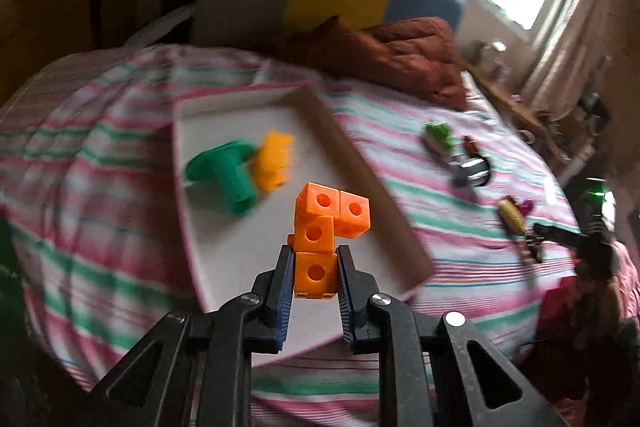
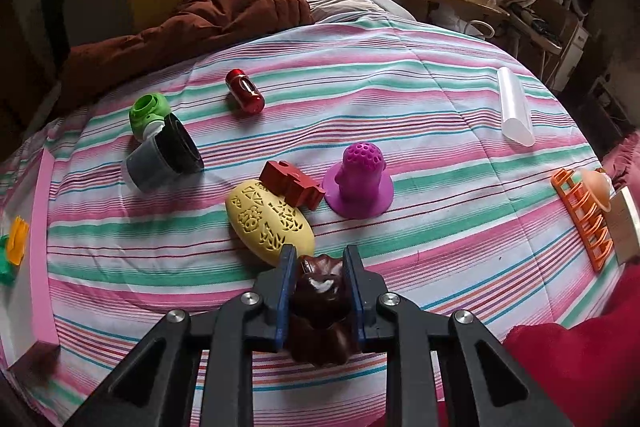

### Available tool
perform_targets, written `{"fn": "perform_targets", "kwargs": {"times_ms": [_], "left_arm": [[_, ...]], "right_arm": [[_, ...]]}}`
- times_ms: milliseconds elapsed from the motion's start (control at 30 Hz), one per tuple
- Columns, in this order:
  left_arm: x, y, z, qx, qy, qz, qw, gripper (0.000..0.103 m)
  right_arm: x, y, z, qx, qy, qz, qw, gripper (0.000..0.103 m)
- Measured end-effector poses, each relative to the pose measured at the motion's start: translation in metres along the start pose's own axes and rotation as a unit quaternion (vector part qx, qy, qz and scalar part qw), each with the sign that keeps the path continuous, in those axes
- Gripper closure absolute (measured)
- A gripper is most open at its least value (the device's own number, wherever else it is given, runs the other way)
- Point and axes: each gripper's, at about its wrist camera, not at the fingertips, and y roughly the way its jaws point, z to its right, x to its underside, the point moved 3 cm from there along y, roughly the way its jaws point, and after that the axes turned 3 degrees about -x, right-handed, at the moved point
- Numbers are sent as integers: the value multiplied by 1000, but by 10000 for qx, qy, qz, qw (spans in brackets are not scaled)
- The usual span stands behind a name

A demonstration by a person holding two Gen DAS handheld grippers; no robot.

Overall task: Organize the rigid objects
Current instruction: 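Carry the orange cube blocks into the tray with the left gripper and release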

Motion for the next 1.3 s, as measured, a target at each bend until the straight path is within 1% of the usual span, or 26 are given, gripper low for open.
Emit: {"fn": "perform_targets", "kwargs": {"times_ms": [100, 133, 267, 333, 400, 533, 567, 633, 667, 700, 833, 933, 1000, 1133, 1300], "left_arm": [[-1, 14, -13, -191, -142, -159, 9996, 84], [-3, 22, -18, -311, -192, -235, 9991, 84], [-7, 48, -28, -657, -179, -502, 9964, 84], [-11, 56, -32, -713, -203, -534, 9958, 84], [-16, 63, -34, -855, -190, -566, 9945, 84], [-34, 76, -37, -1049, -195, -477, 9931, 84], [-36, 76, -39, -1032, -242, -481, 9932, 84], [-42, 73, -40, -1024, -297, -411, 9934, 83], [-42, 72, -40, -1048, -291, -374, 9934, 77], [-43, 69, -39, -1086, -285, -332, 9931, 74], [-40, 61, -37, -1183, -260, -242, 9923, 72], [-37, 52, -33, -1171, -283, -155, 9926, 72], [-35, 46, -28, -1153, -299, -69, 9929, 72], [-28, 25, -20, -1147, -234, 222, 9929, 71], [-21, 8, -13, -1147, -162, 362, 9926, 71]], "right_arm": [[0, 0, -2, 6, -22, 3, 10000, 79], [0, 0, -2, 6, -22, 3, 10000, 79], [1, 0, -3, -3, 1, 2, 10000, 79], [1, 0, -2, -10, 15, 1, 10000, 79], [0, 0, -1, -14, 21, -2, 10000, 79], [0, 0, -1, -15, 16, -2, 10000, 79], [0, 0, -1, -14, 16, -1, 10000, 79], [0, 0, -1, -16, 18, -2, 10000, 79], [0, 0, -1, -17, 18, -2, 10000, 79], [0, 0, -2, -15, 15, -2, 10000, 79], [0, 1, -2, -4, -6, 0, 10000, 79], [0, 1, -2, -3, -3, 0, 10000, 79], [0, 1, -2, 0, -9, 1, 10000, 79], [0, 1, -2, 7, -18, 4, 10000, 79], [1, 0, -3, -72, -4, 9, 10000, 79]]}}
